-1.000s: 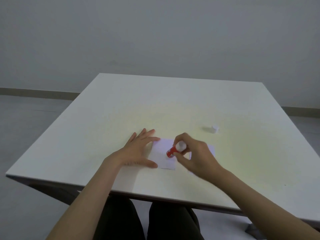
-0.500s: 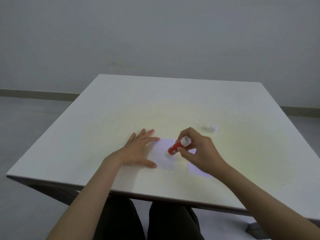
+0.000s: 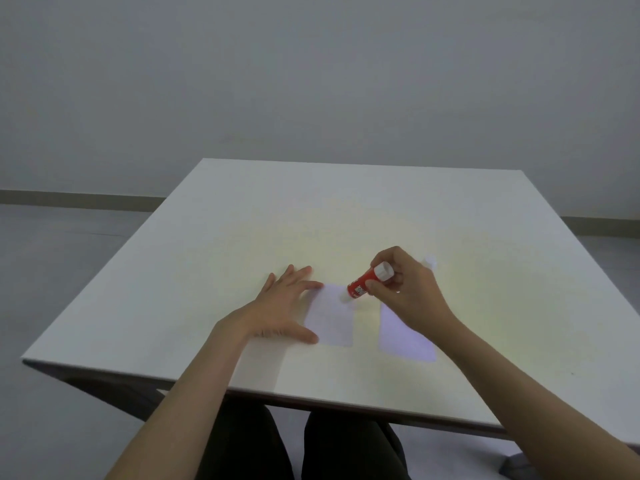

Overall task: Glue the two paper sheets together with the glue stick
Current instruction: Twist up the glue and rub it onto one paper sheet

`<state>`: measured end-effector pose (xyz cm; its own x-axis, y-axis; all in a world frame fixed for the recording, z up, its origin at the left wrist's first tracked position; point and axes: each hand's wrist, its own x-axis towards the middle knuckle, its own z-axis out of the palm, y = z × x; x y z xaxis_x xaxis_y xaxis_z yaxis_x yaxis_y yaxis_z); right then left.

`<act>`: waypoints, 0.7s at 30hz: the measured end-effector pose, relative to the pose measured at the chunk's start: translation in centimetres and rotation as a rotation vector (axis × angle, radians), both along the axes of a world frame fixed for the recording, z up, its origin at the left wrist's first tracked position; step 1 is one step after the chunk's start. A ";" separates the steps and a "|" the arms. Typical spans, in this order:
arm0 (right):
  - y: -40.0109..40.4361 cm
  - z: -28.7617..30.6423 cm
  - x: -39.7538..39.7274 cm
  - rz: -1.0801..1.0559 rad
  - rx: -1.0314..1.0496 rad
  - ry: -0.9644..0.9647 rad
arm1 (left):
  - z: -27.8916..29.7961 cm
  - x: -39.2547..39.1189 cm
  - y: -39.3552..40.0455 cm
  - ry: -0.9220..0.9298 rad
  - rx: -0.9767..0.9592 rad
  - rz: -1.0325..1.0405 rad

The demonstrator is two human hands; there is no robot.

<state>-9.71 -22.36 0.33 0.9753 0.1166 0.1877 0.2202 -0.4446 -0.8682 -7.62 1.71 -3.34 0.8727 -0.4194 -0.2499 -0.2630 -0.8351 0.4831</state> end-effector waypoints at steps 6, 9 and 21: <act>3.3 -1.1 0.1 0.137 -0.036 0.078 | 0.0 0.0 0.0 0.006 -0.005 -0.008; 2.4 -0.9 1.2 0.048 -0.045 0.087 | 0.2 0.1 -0.2 0.009 0.024 -0.009; -1.0 0.3 1.7 -0.095 0.673 0.360 | 0.4 -0.2 -0.1 0.061 -0.108 0.037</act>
